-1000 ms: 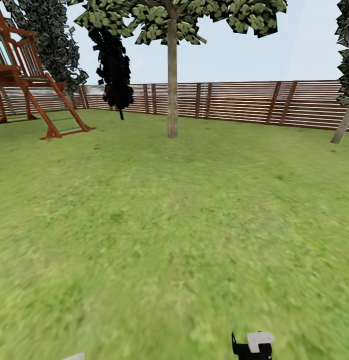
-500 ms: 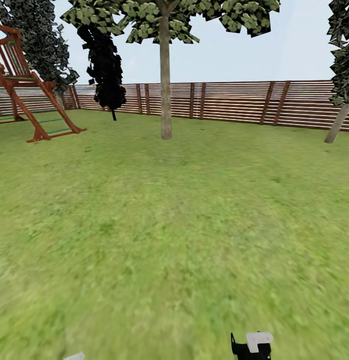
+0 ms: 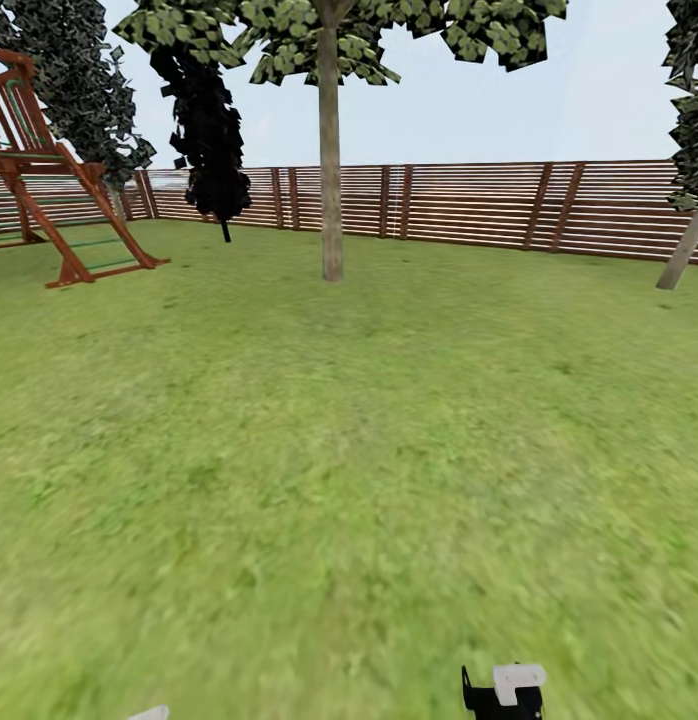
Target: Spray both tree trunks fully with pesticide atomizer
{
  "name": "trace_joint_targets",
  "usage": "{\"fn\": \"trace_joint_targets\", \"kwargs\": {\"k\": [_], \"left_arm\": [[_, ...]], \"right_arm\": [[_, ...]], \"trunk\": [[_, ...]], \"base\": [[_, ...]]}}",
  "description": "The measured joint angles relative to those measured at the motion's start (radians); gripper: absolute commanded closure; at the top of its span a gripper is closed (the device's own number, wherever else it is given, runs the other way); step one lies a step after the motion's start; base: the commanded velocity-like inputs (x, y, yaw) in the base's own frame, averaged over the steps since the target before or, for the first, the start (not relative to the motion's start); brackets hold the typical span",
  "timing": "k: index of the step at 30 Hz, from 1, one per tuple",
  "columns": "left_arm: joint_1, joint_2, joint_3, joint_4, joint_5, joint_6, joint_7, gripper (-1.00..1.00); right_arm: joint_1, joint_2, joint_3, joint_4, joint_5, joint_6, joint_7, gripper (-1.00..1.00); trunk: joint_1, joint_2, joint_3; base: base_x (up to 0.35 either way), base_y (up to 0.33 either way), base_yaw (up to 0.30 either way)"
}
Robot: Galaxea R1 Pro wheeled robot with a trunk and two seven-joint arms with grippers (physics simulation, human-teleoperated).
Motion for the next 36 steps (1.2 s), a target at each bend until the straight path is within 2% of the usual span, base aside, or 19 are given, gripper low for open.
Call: {"fn": "trace_joint_targets", "kwargs": {"k": [36], "left_arm": [[0.000,0.000,-0.001,0.000,0.000,0.000,0.001,1.00]], "right_arm": [[0.000,-0.001,0.000,0.001,0.001,0.000,0.000,-1.00]], "trunk": [[0.000,0.000,0.000]], "base": [[0.339,0.000,0.000]]}}
